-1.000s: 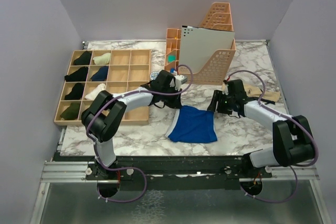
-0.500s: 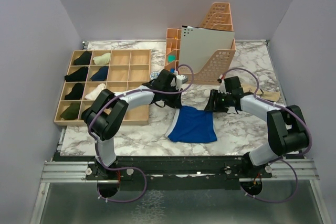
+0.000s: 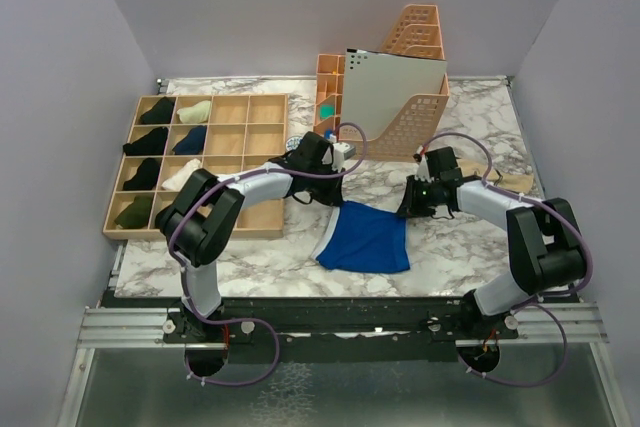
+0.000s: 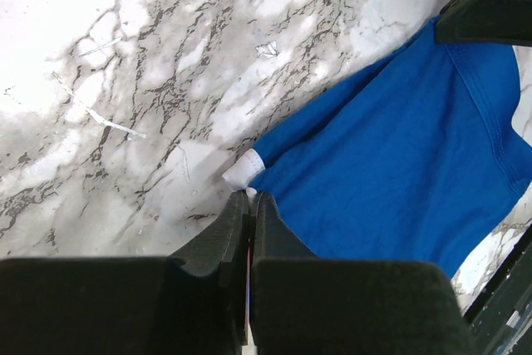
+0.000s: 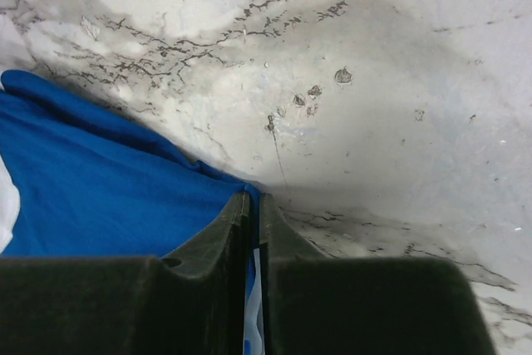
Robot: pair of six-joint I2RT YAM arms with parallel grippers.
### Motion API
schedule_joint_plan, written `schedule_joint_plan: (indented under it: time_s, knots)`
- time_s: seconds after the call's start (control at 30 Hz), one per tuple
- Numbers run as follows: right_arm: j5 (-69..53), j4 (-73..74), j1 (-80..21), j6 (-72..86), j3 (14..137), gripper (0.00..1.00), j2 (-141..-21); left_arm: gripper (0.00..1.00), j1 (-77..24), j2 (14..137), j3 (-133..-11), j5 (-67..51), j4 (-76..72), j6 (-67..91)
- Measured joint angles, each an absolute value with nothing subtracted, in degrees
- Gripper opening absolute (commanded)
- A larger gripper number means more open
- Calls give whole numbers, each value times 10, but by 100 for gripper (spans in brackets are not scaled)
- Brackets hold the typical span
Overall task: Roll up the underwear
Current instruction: Fold the underwear at the center of the board.
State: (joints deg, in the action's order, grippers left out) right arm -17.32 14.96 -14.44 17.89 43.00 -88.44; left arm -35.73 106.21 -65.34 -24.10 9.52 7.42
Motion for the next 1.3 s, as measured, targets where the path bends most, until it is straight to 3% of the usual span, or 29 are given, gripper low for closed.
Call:
schedule_joint_plan:
  time_s: [0.2,0.47,0.73,1.3]
  knots:
    - [-180,144,-144,179,429,0,-888,0,-356,1062,-653,-241,95,74]
    - [-196,104,-144,181,399,0,-843,0,-356,1062,-653,-241,95,72]
    - [-231,-73,-144,164,293,1,-759,0,-354,1034,-620,-242,60,72]
    - [-341,-385,-145,58,102,1,-609,0,-353,870,-390,-244,-133,82]
